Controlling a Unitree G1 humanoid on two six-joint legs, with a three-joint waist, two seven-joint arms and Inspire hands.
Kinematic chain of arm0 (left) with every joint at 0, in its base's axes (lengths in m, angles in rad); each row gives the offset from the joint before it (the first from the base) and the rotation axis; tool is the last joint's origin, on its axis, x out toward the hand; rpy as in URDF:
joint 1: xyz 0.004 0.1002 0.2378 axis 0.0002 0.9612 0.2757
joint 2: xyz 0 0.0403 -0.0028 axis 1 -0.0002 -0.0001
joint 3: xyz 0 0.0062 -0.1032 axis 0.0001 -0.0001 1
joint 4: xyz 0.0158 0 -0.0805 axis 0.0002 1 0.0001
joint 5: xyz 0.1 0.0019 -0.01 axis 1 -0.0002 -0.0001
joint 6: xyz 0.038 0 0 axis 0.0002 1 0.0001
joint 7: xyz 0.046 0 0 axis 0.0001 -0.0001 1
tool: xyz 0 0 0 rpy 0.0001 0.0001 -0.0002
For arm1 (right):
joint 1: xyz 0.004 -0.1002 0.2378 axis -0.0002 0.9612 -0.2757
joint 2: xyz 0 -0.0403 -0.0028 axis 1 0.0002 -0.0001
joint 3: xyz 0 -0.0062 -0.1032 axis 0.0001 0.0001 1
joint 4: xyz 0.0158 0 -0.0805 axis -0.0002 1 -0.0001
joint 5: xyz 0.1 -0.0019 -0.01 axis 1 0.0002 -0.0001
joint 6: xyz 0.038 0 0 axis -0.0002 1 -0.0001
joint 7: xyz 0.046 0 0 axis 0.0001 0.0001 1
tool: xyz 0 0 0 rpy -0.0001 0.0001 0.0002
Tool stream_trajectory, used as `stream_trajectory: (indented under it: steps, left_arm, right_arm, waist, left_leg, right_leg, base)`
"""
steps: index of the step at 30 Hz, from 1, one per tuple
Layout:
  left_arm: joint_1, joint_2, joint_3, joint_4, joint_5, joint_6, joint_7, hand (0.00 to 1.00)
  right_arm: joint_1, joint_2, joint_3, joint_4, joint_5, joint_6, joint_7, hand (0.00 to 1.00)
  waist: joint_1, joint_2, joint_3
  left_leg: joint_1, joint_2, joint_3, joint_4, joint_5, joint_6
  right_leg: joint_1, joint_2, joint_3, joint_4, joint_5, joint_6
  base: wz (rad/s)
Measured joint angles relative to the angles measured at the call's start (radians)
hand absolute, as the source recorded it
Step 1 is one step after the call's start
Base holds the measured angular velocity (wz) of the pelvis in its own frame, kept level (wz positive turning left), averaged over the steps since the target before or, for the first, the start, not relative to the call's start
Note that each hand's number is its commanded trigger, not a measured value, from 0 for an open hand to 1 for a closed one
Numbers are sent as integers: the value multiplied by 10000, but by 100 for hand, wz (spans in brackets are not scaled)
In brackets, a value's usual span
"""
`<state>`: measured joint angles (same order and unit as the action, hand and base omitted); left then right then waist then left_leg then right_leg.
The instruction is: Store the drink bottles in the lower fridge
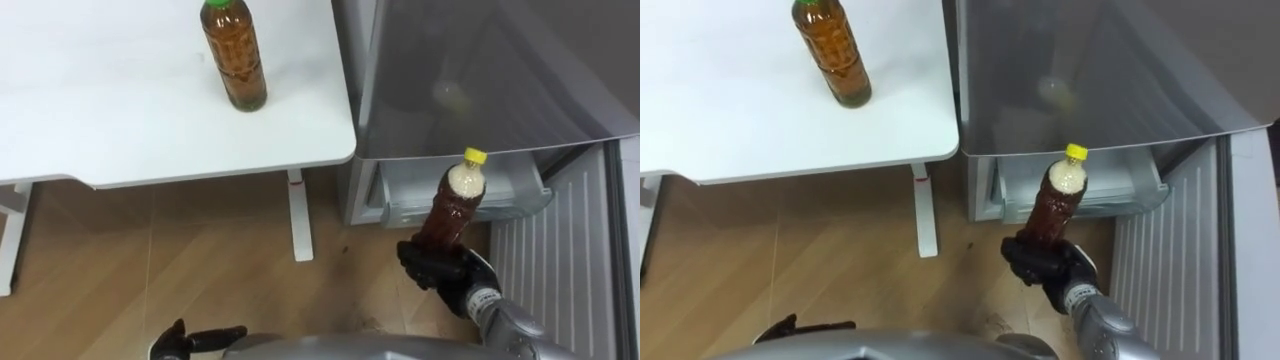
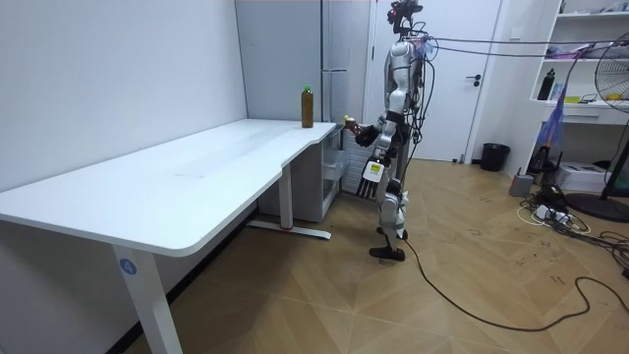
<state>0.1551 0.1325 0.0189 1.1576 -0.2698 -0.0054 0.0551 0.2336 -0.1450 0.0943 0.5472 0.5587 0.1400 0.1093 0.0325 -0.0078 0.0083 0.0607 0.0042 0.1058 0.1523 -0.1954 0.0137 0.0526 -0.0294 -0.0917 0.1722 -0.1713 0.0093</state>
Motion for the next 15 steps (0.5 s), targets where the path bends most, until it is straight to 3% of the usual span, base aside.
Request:
stream_trajectory:
  steps: [15]
  left_arm:
    - [387,-24,148,-369,-90,200,-23,0]
  right_arm:
    - [-553,4,-97,433,5157,-112,-889,100]
  waist:
    - [1,61,-16]
  left_leg:
    - [64,1,-27,23,0,0]
  right_leg:
    - [103,-30,-285,-8,0,0]
  base:
    - [0]
